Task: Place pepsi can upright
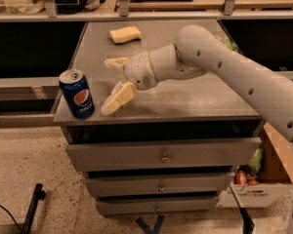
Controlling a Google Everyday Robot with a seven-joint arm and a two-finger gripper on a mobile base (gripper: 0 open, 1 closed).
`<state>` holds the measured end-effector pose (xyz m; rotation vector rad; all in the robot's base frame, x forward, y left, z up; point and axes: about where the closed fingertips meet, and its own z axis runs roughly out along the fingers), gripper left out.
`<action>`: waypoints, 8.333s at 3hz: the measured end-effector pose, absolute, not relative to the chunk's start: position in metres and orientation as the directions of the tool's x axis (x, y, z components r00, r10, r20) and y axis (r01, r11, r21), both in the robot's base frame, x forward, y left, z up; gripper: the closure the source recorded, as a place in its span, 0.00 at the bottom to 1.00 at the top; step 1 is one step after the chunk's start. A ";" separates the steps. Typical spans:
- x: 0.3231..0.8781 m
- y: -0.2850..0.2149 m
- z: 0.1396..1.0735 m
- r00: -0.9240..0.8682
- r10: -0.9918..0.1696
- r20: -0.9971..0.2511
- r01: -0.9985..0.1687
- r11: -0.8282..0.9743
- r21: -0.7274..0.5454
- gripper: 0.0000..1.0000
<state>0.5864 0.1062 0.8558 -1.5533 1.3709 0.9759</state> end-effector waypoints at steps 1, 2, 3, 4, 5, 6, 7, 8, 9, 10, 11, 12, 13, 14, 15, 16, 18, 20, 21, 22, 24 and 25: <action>0.577 0.124 0.853 0.111 -0.314 -0.943 -0.992 -0.099 -0.084 0.00; 0.568 0.139 0.847 0.099 -0.291 -0.952 -0.990 -0.129 -0.063 0.00; 0.560 0.147 0.841 0.084 -0.274 -0.958 -0.988 -0.151 -0.044 0.00; 0.554 0.153 0.839 0.085 -0.255 -0.963 -0.985 -0.166 -0.043 0.17; 0.549 0.158 0.839 0.085 -0.249 -0.965 -0.984 -0.175 -0.041 0.41; 0.545 0.161 0.841 0.083 -0.240 -0.967 -0.982 -0.186 -0.038 0.64; 0.548 0.162 0.846 0.080 -0.230 -0.970 -0.983 -0.182 -0.038 0.86; 0.560 0.155 0.862 0.098 -0.228 -0.969 -0.985 -0.158 -0.063 1.00; 0.578 0.149 0.878 0.122 -0.239 -0.963 -0.986 -0.137 -0.091 1.00; 0.600 0.141 0.890 0.150 -0.250 -0.957 -0.986 -0.110 -0.126 1.00; 0.613 0.135 0.903 0.251 -0.235 -0.939 -0.967 -0.114 -0.230 1.00; 0.614 0.131 0.912 0.407 -0.195 -0.892 -0.913 -0.126 -0.389 1.00; 0.604 0.131 0.923 0.585 -0.157 -0.796 -0.810 -0.157 -0.565 1.00; 0.592 0.129 0.934 0.734 -0.135 -0.665 -0.679 -0.165 -0.716 1.00; 0.581 0.125 0.944 0.817 -0.111 -0.566 -0.577 -0.142 -0.805 1.00; 0.580 0.126 0.945 0.830 -0.105 -0.547 -0.557 -0.145 -0.818 1.00; 0.589 0.120 0.941 0.906 -0.102 -0.411 -0.423 -0.224 -0.878 1.00; 0.601 0.118 0.948 0.980 0.020 -0.197 -0.187 -0.226 -0.956 1.00; 0.600 0.118 0.954 0.995 0.072 -0.074 -0.060 -0.181 -0.982 1.00; 0.591 0.122 0.961 0.993 0.101 0.061 0.077 -0.167 -0.983 1.00; 0.582 0.124 0.963 0.983 0.063 0.173 0.182 -0.195 -0.964 1.00; 0.582 0.125 0.963 0.983 0.064 0.173 0.182 -0.194 -0.964 1.00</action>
Offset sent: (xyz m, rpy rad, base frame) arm -0.0273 0.0447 -0.0163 0.0831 0.0588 0.0973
